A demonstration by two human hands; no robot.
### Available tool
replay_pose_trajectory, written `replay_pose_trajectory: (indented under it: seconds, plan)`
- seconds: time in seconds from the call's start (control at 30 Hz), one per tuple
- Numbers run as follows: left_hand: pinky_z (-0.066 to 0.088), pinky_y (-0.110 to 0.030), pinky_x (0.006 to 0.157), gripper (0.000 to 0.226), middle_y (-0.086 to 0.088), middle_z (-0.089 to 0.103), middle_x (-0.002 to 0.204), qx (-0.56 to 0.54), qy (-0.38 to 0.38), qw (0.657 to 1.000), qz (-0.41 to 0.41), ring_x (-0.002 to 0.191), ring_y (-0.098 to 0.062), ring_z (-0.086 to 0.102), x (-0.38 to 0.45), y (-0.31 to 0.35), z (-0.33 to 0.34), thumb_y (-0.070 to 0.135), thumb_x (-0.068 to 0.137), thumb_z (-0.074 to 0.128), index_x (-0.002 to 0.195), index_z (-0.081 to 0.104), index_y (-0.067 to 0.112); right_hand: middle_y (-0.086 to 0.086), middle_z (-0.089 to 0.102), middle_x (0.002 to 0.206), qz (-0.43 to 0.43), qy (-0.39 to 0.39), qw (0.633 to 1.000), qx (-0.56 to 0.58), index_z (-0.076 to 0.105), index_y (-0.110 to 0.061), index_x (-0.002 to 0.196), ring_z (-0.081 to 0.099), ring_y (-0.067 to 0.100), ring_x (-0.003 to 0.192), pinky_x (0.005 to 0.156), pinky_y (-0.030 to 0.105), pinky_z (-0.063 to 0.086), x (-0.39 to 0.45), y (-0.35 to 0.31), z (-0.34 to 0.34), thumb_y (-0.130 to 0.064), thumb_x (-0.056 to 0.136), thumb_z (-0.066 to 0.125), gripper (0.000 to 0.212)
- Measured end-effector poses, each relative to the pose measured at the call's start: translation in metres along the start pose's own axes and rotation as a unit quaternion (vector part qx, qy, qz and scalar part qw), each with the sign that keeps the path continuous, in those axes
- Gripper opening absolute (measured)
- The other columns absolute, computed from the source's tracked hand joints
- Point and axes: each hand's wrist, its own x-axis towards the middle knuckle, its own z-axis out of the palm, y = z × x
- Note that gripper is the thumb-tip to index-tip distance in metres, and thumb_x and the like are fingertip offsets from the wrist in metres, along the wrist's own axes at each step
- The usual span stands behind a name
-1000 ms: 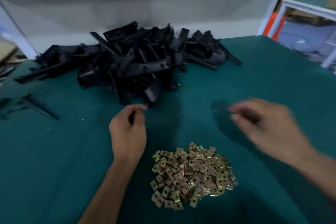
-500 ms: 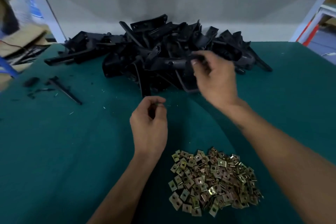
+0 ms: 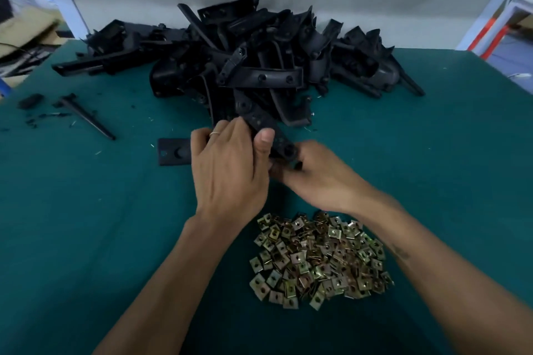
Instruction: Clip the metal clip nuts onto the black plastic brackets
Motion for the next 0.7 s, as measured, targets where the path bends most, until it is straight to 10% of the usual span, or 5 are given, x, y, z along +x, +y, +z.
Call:
replay_pose_trajectory:
  seconds: [0.1,0.3,0.5,0.7]
  plan:
    - [0.03,-0.038,0.084,0.053,0.007,0.043,0.071,0.057,-0.02,0.998,-0.018,0.072,-0.018,0.043,-0.004,-0.011,0.008,0.05,0.105,0.007,0.078,0.041,0.019,-0.014,0.065,0.085,0.026,-0.05,0.998,-0.013,0.07,-0.032,0.09,0.061,0.001,0.08,0.07,0.025,0.043,-0.015,0.019,-0.015,-0.028,0.089,0.077,0.008]
    - [0.036,-0.046,0.085,0.049,0.01,0.038,0.064,-0.012,-0.11,0.994,-0.009,0.064,-0.02,0.041,-0.003,-0.017,0.02,0.054,0.104,0.003,0.073,0.03,0.029,-0.019,0.055,0.103,-0.004,-0.091,0.995,-0.036,0.079,-0.04,0.1,0.056,0.005,0.101,0.08,0.01,0.039,-0.044,0.039,-0.025,-0.029,0.082,0.083,0.022]
    - [0.034,-0.043,0.081,0.05,0.011,0.036,0.065,0.002,-0.139,0.99,0.023,0.066,-0.018,0.037,-0.005,-0.02,0.025,0.054,0.105,0.004,0.075,0.033,0.027,-0.014,0.061,0.088,-0.008,-0.102,0.994,-0.038,0.072,-0.034,0.083,0.056,0.006,0.076,0.067,0.022,0.045,-0.039,0.041,-0.02,-0.021,0.086,0.081,0.016]
    - [0.033,-0.044,0.086,0.029,0.016,0.038,0.074,-0.058,-0.162,0.983,0.064,0.079,-0.014,0.039,-0.008,-0.023,0.027,0.048,0.109,0.016,0.088,0.029,0.032,0.004,0.069,0.079,-0.015,0.022,0.955,0.296,0.074,-0.015,0.089,0.06,0.014,0.067,0.059,0.021,0.048,-0.038,0.057,-0.029,-0.013,0.08,0.073,0.009]
